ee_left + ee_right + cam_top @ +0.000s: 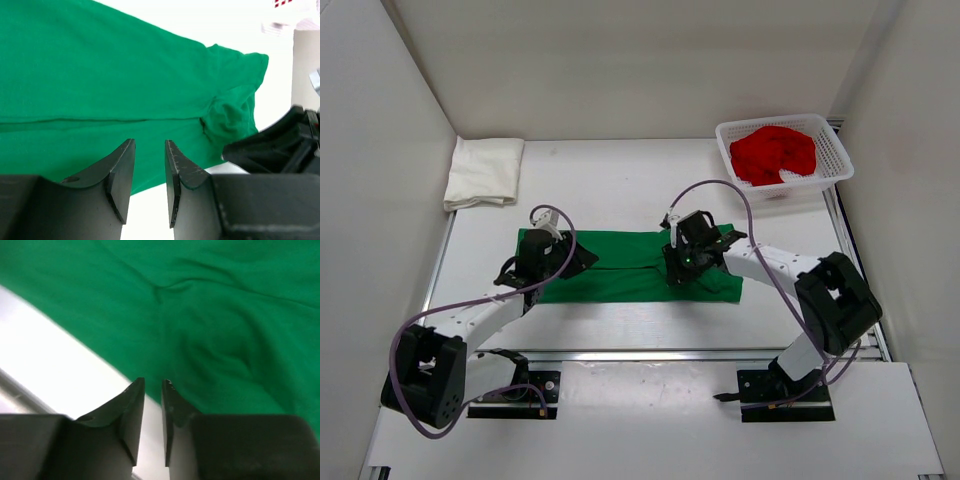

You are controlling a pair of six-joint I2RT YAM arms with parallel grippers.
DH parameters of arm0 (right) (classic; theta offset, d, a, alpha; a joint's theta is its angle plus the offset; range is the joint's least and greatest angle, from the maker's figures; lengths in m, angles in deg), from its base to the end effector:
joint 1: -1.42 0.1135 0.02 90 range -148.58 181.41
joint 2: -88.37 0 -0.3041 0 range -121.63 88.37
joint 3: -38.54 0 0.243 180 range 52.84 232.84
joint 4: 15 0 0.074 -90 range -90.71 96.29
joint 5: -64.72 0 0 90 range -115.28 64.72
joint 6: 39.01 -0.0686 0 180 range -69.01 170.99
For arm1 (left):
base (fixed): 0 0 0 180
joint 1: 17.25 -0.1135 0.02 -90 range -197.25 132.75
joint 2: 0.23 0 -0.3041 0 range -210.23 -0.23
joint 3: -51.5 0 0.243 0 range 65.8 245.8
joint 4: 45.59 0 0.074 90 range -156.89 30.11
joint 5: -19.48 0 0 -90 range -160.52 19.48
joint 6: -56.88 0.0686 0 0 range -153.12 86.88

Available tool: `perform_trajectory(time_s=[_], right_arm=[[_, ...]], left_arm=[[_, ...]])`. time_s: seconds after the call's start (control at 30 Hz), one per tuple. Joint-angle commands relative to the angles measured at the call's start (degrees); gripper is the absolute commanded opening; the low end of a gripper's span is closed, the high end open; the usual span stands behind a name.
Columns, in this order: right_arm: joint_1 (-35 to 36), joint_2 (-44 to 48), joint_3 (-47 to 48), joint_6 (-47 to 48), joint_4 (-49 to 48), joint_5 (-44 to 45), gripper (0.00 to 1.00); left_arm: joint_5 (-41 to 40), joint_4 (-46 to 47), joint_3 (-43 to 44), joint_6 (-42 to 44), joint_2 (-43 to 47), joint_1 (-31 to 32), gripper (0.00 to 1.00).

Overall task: Fold and stack the t-shirts
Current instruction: Fold the other side of the tshirt into a rectangle

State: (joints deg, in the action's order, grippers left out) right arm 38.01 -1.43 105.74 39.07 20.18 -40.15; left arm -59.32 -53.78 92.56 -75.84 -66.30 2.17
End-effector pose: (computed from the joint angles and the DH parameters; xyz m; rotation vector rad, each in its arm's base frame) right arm 0.2449 0.2037 0.2055 -0.6670 2.5804 0.6329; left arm 0.2173 -0.0907 0.2114 -0.3384 2.2333 -0.8188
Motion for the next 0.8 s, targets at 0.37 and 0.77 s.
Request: perform_trajectory(time_s=[0.37, 0.77], right_arm=[[1.5, -6.0, 0.4, -0.6, -7.3, 12.8, 0.27], [2.3, -1.1, 2.4, -2.2, -1.1, 6.1, 0.00]], left_arm=[[0.8, 2.2, -2.4, -1.0, 0.8, 1.1, 0.41], [1.4, 2.0, -1.9, -1.6, 2.0, 1.3, 0.42]])
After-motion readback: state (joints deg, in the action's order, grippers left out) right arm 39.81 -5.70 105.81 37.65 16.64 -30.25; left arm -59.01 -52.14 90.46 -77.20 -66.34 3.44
